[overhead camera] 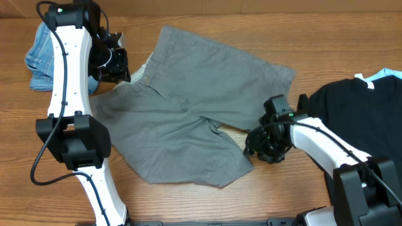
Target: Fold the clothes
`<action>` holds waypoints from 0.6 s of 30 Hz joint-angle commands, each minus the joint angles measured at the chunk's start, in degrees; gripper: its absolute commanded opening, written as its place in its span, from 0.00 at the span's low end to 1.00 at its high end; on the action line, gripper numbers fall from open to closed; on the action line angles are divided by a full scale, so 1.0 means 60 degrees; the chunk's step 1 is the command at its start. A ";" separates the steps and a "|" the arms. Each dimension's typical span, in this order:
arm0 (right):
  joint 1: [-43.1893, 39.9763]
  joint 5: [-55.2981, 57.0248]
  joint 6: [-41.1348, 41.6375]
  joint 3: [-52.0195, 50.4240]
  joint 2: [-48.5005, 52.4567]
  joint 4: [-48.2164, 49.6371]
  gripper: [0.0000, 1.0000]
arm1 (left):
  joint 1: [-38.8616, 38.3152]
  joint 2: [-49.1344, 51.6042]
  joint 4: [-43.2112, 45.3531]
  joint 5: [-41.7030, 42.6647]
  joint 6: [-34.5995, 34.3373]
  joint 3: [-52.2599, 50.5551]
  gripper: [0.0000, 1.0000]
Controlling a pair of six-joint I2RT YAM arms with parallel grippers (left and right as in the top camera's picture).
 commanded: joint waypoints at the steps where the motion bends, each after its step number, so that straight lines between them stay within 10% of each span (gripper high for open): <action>1: 0.0277 -0.0430 0.0025 -0.0390 -0.0142 0.0200 0.38 | -0.0018 -0.0645 0.0044 0.0186 0.0262 0.0007 0.41; 10: 0.0725 -0.1701 -0.1953 -0.0291 -0.0182 0.0273 0.04 | -0.0018 -0.0656 0.0189 0.0182 0.0266 0.0007 0.43; 18: -0.0798 0.1628 -0.1038 0.1942 -0.0273 -0.1035 0.04 | -0.0015 -0.0656 0.0233 0.0182 0.0270 0.0007 0.44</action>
